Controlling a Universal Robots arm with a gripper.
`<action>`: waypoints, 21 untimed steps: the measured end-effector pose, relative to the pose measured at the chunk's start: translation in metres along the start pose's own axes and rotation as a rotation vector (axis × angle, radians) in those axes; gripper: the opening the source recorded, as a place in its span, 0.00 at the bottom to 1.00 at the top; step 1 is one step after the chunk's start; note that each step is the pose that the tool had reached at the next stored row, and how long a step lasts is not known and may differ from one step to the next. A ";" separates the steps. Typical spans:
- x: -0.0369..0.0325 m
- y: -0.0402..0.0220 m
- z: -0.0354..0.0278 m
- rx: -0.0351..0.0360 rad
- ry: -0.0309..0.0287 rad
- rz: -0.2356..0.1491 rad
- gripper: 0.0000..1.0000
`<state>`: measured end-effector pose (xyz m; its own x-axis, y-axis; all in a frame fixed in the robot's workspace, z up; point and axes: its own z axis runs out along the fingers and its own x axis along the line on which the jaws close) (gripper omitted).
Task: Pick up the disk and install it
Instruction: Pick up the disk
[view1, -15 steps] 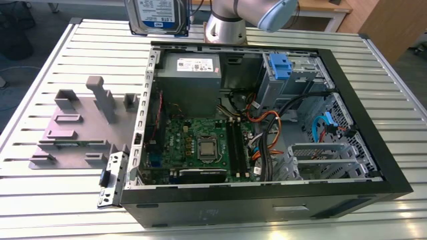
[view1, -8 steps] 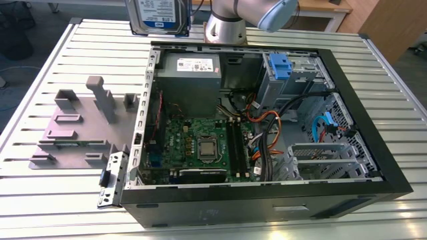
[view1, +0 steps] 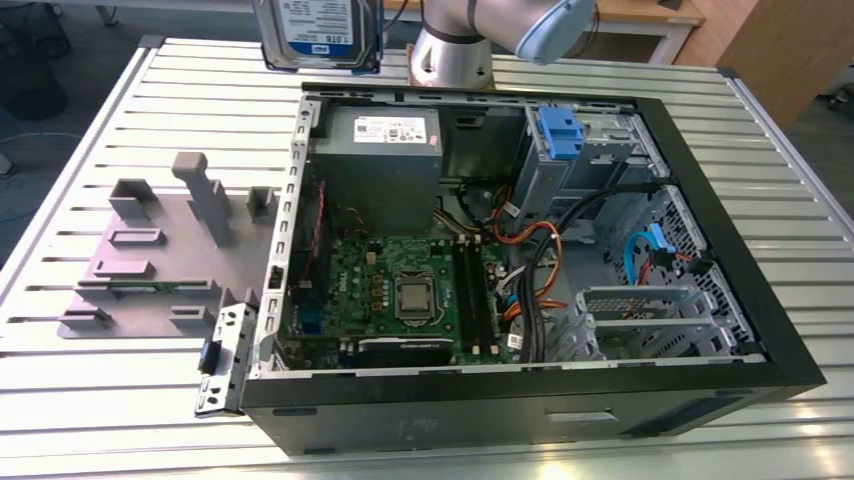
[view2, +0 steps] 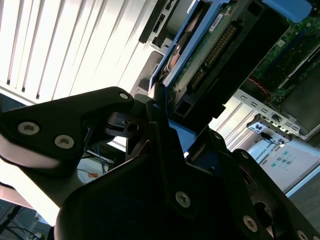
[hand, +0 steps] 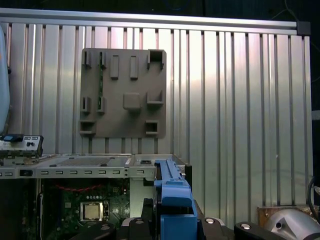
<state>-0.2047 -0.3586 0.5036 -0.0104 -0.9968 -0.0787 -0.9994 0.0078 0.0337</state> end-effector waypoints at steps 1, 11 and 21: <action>0.0000 -0.0002 0.0000 0.0001 0.0000 0.000 0.37; -0.0001 -0.0035 -0.0001 0.0000 0.0000 0.000 0.37; -0.0001 -0.0077 -0.0003 0.0000 0.0000 0.000 0.37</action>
<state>-0.1969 -0.3586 0.5036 -0.0104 -0.9968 -0.0787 -0.9994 0.0078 0.0337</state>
